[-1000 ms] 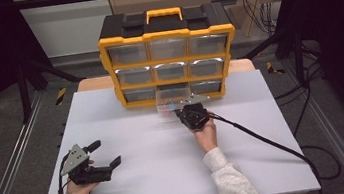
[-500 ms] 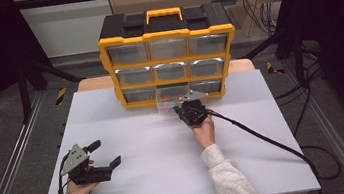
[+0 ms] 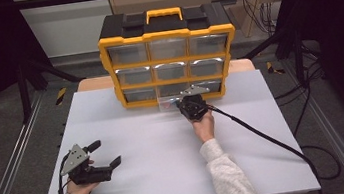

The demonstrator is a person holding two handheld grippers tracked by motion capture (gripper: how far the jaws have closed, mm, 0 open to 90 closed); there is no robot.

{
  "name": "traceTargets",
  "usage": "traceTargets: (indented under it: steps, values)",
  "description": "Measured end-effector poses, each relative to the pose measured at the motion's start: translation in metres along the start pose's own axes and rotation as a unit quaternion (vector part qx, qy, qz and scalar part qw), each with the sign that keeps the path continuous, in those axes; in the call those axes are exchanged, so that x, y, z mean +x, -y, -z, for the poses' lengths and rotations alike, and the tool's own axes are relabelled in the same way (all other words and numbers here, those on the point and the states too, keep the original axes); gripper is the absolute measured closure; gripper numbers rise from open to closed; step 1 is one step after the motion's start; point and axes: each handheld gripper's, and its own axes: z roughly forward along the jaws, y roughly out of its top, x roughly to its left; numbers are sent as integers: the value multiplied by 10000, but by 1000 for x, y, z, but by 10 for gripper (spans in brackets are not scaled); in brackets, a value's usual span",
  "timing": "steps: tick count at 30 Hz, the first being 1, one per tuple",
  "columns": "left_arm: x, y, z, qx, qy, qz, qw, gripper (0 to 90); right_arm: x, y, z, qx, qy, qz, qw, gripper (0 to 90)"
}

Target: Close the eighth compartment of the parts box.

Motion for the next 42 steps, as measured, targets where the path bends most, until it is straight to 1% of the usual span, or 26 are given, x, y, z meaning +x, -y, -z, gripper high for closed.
traceTargets:
  steps: [5,9,12,15,19,21,22,24,27,29,30,32,34,36,38,42]
  values:
    - [0,0,0,-9,-3,13,10000,28,-4,-2,-4,33,78,30,10000,900]
    - [0,0,0,-10,-2,11,10000,28,-6,-4,-7,15,123,120,9999,900]
    - [1,0,0,4,-3,3,10000,28,-7,-5,-10,21,144,144,9998,900]
    - [1,0,0,4,-5,8,10000,28,-8,-8,-13,14,165,110,9998,900]
    - [1,0,1,-24,-16,42,10000,28,-7,-11,-18,-44,164,172,9997,900]
    - [1,0,1,-21,-16,35,10000,28,-8,-12,-19,-38,173,128,9998,900]
    - [1,0,1,-6,-16,22,10000,28,-9,-12,-20,-39,189,174,9997,900]
    - [1,0,0,0,-11,14,10000,28,-8,-13,-20,-6,193,160,9997,900]
    - [1,0,0,1,-19,19,10000,28,-9,-14,-22,-18,243,272,9993,900]
    - [1,0,1,-12,-21,23,10000,28,-8,-15,-23,-12,244,226,9994,900]
    - [1,0,1,-16,-23,21,10000,28,-9,-15,-24,-23,241,243,9994,900]
    - [1,0,0,-11,-21,18,10000,28,-9,-16,-25,-38,274,327,9991,900]
    - [1,0,0,4,-14,11,10000,28,-10,-17,-26,-28,276,286,9992,900]
    - [1,0,0,2,-3,6,10000,28,-11,-18,-28,-26,290,319,9991,900]
    - [1,0,0,1,-8,21,10000,28,-11,-18,-29,-23,306,278,9991,900]
    - [1,0,0,0,-13,12,10000,28,-13,-19,-31,-22,346,327,9989,900]
